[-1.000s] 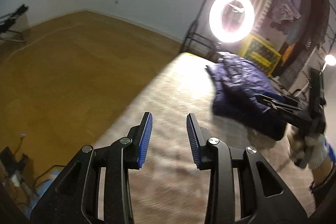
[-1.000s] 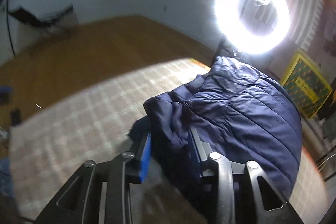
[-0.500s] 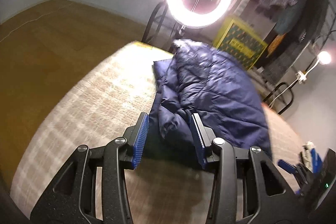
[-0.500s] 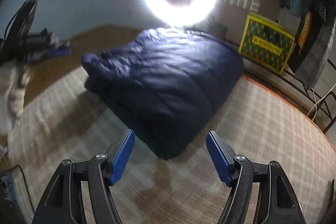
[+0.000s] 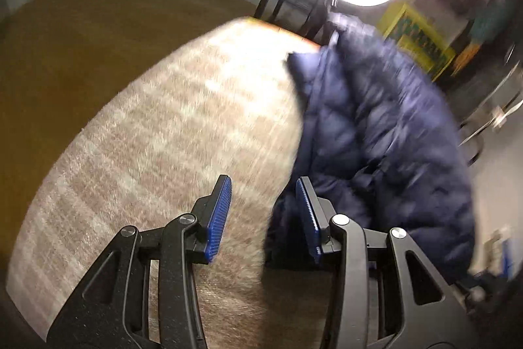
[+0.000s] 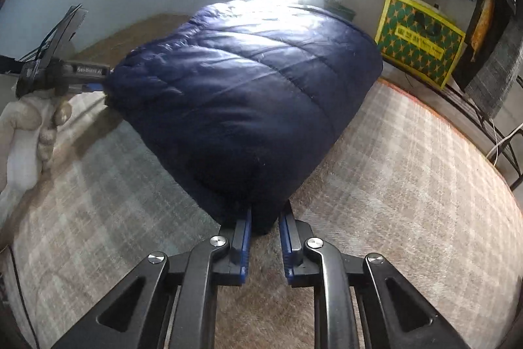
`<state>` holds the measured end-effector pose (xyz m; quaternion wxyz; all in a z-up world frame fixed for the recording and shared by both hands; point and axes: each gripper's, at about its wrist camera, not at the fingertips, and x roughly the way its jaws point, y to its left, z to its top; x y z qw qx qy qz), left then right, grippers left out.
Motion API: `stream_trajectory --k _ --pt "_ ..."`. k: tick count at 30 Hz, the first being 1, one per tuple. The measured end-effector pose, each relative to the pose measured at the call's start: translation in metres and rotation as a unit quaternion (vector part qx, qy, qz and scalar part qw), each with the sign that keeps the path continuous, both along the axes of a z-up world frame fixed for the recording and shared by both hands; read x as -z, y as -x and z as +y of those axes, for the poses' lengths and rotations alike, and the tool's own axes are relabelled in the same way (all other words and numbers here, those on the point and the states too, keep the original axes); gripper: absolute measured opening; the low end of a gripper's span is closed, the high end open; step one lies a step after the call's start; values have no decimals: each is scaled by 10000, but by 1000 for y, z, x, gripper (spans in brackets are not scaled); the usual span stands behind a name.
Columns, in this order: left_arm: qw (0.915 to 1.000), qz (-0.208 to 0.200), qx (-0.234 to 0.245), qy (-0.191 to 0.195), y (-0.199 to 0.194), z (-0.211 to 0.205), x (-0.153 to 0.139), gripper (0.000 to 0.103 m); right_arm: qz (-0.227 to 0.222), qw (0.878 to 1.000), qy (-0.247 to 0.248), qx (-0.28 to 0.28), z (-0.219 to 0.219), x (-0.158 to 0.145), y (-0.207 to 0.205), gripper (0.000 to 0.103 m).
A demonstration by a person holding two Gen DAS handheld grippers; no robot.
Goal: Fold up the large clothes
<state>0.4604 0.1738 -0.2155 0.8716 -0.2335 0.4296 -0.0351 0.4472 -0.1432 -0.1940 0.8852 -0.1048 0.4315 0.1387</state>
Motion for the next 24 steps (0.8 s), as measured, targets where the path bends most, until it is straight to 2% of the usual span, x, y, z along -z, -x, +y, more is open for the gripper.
stream_trajectory --k 1,2,3,5,6,8,10,12,13,16,19,21,24 --pt "9997 -58 -26 229 -1 8 -4 47 -2 9998 -151 -111 -4 -4 4 30" --pt "9991 -101 -29 421 -2 13 -7 59 -39 9992 -356 -204 -11 -10 8 39" --pt "9968 -185 -19 783 -4 21 -11 63 -78 9982 -527 -260 -16 -15 10 45" --pt "9924 -245 45 1201 -10 29 -16 65 -215 9948 -957 -275 -33 -27 11 67" --pt "9888 -245 161 1463 -16 31 -16 65 -267 9935 -1081 -230 -38 -31 10 72" --pt "9840 -187 316 1741 -25 32 -16 69 -391 9886 -1455 -17 -54 -40 2 93" --pt "9782 -103 427 2028 -37 31 -13 69 -467 9828 -1772 219 -68 -45 -8 101" --pt "9717 -46 450 2316 -48 32 -10 72 -471 9761 -2087 370 -80 -47 -21 103" --pt "9694 -23 440 2415 -53 32 -9 77 -424 9739 -2191 406 -84 -47 -28 103" --pt "9667 11 448 2518 -67 23 -9 79 -241 9709 -2327 513 -88 -40 -53 103" --pt "9696 164 820 2302 -82 9 -5 80 -33 9666 -2486 627 -93 -30 -77 103" --pt "9742 368 982 1996 -94 -1 2 80 116 9597 -2716 716 -97 -22 -92 103" --pt "9751 594 1097 1834 -111 -7 14 80 468 9436 -3135 952 -105 -1 -118 103"
